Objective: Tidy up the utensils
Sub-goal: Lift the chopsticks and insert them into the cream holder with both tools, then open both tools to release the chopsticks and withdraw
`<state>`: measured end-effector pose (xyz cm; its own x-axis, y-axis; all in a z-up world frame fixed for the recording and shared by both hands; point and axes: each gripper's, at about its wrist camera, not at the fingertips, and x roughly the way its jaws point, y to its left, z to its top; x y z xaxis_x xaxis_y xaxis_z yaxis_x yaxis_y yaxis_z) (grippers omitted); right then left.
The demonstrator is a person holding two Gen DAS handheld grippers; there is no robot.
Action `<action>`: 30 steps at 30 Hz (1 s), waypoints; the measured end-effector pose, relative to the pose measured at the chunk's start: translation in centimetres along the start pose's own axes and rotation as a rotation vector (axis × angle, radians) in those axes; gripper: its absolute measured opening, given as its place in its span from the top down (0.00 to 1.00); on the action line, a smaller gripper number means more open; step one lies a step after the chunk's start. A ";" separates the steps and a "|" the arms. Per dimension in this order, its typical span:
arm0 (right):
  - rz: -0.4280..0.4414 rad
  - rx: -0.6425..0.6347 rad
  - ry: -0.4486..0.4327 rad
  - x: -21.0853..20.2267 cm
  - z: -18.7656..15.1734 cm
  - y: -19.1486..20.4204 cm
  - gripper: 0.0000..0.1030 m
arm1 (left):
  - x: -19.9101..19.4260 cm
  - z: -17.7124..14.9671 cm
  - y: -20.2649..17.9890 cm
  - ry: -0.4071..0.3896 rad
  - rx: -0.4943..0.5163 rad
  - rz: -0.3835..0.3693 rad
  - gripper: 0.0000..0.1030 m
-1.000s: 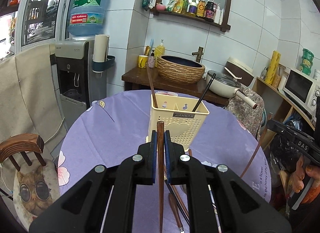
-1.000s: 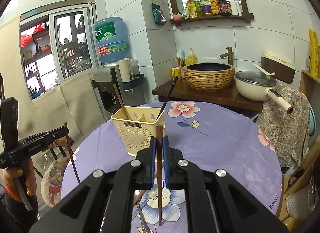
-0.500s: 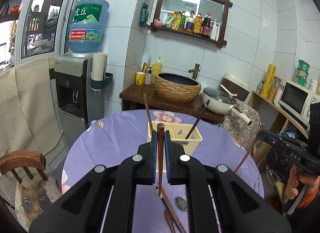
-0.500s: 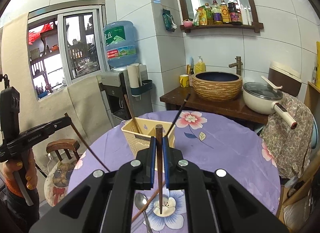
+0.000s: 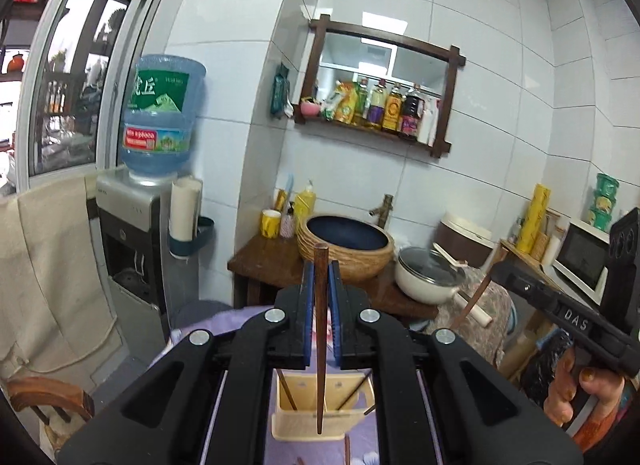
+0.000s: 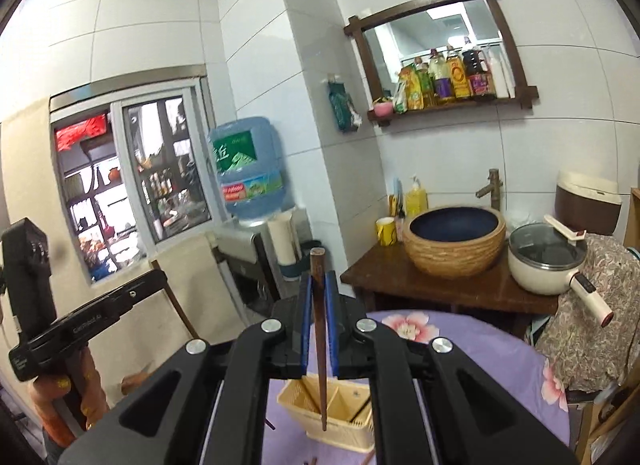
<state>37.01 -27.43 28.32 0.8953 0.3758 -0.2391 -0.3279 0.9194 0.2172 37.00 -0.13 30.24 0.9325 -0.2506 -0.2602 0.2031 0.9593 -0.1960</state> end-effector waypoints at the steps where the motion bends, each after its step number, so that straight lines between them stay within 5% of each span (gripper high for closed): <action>1: -0.014 0.001 -0.003 0.8 0.0 0.1 0.93 | 0.6 0.4 0.0 0.000 -0.003 0.009 0.93; 6: -0.067 -0.002 0.019 4.1 -1.8 -0.3 0.93 | 5.1 0.0 0.3 0.025 -0.006 0.072 0.93; 15: -0.112 0.007 0.155 9.2 -8.3 -1.7 0.93 | 11.7 -7.5 2.1 0.188 -0.038 0.104 0.93; 27: -0.152 0.003 0.190 10.7 -11.2 -2.5 0.92 | 14.4 -13.2 3.3 0.267 -0.043 0.136 0.93; 29: -0.150 0.001 0.183 10.5 -11.2 -2.6 0.76 | 14.2 -13.1 3.4 0.273 -0.053 0.123 0.92; 30: -0.157 0.003 0.171 10.2 -11.2 -2.7 0.59 | 14.1 -13.0 3.3 0.274 -0.051 0.119 0.90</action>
<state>43.65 -24.78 14.70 0.8712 0.2429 -0.4267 -0.1878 0.9678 0.1675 46.90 -2.16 13.63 0.8323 -0.1691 -0.5280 0.0753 0.9780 -0.1946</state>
